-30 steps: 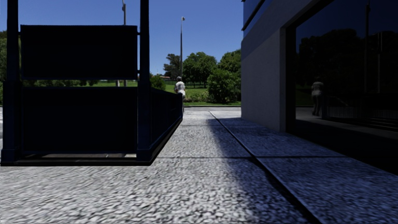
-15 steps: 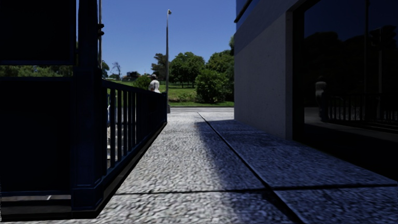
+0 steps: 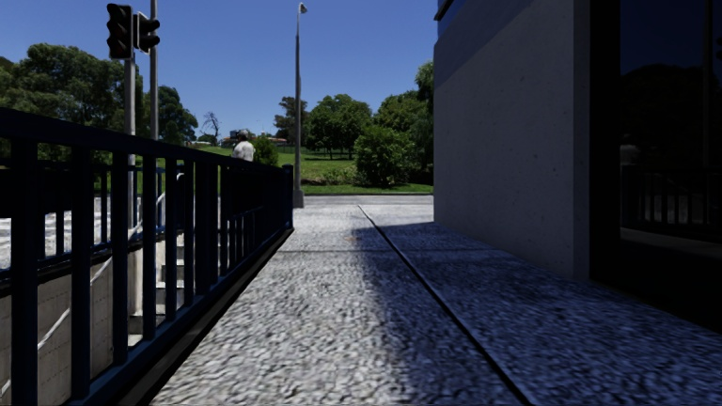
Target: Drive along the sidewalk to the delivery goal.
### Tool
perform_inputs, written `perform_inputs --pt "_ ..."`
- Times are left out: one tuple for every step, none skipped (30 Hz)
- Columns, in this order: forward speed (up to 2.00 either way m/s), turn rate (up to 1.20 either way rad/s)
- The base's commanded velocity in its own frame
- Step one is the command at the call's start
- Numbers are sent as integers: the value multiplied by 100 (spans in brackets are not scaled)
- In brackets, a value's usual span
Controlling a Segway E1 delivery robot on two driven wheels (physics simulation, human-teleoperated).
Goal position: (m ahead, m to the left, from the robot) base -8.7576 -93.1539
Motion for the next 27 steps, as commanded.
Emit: perform_inputs --pt "200 0" --pt "200 0" --pt "200 0" --pt "200 0" --pt "200 0" --pt "200 0" --pt "200 0" --pt "200 0" --pt "200 0" --pt "200 0" --pt "200 0" --pt "200 0" --pt "200 0" --pt "200 0" --pt "200 0" --pt "200 0" --pt "200 0" --pt "200 0" --pt "200 0" --pt "200 0" --pt "200 0" --pt "200 0" --pt "200 0" --pt "200 0" --pt "200 0" --pt "200 0" --pt "200 0"
